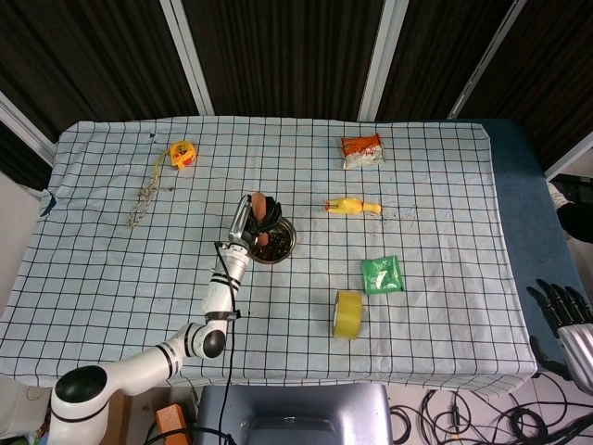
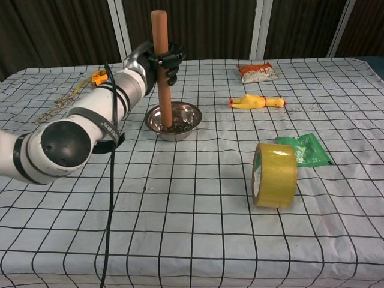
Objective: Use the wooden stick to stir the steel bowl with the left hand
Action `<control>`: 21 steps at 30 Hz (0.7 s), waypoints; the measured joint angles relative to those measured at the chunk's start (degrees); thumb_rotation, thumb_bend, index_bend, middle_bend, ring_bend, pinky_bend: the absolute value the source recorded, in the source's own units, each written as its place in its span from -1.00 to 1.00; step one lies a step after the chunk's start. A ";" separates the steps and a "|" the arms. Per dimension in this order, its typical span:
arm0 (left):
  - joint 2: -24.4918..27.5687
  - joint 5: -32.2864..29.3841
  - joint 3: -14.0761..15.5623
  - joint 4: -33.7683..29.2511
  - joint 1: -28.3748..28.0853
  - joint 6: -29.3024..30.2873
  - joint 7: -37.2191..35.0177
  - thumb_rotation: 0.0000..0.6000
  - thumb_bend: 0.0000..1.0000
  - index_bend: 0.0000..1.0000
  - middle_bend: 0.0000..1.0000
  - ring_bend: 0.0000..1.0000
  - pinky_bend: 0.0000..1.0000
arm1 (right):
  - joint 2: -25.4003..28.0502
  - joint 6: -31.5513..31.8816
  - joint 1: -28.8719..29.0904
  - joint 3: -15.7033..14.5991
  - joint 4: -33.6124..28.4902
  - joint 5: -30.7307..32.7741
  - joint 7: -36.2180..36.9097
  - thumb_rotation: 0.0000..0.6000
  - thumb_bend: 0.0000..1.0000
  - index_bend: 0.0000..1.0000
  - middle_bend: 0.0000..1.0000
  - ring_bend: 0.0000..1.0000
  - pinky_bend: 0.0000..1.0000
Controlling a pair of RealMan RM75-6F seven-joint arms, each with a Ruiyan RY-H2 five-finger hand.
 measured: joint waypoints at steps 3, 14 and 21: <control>-1.45 0.89 0.70 2.83 -0.68 -1.70 -2.42 1.00 0.98 1.00 1.00 0.97 1.00 | 0.03 0.31 -0.10 0.08 -0.02 0.00 0.09 1.00 -0.14 -1.00 -1.00 -1.00 -1.00; -3.40 5.25 3.60 7.38 -1.07 -3.01 -7.33 1.00 0.97 1.00 1.00 0.96 1.00 | 0.08 0.61 -0.26 0.13 -0.12 -0.24 0.23 1.00 -0.14 -1.00 -1.00 -1.00 -1.00; -1.92 7.04 2.77 6.11 -1.22 0.51 -9.32 1.00 0.98 1.00 1.00 0.97 1.00 | 0.20 1.11 -0.53 0.16 -0.09 -0.33 0.56 1.00 -0.14 -1.00 -1.00 -1.00 -1.00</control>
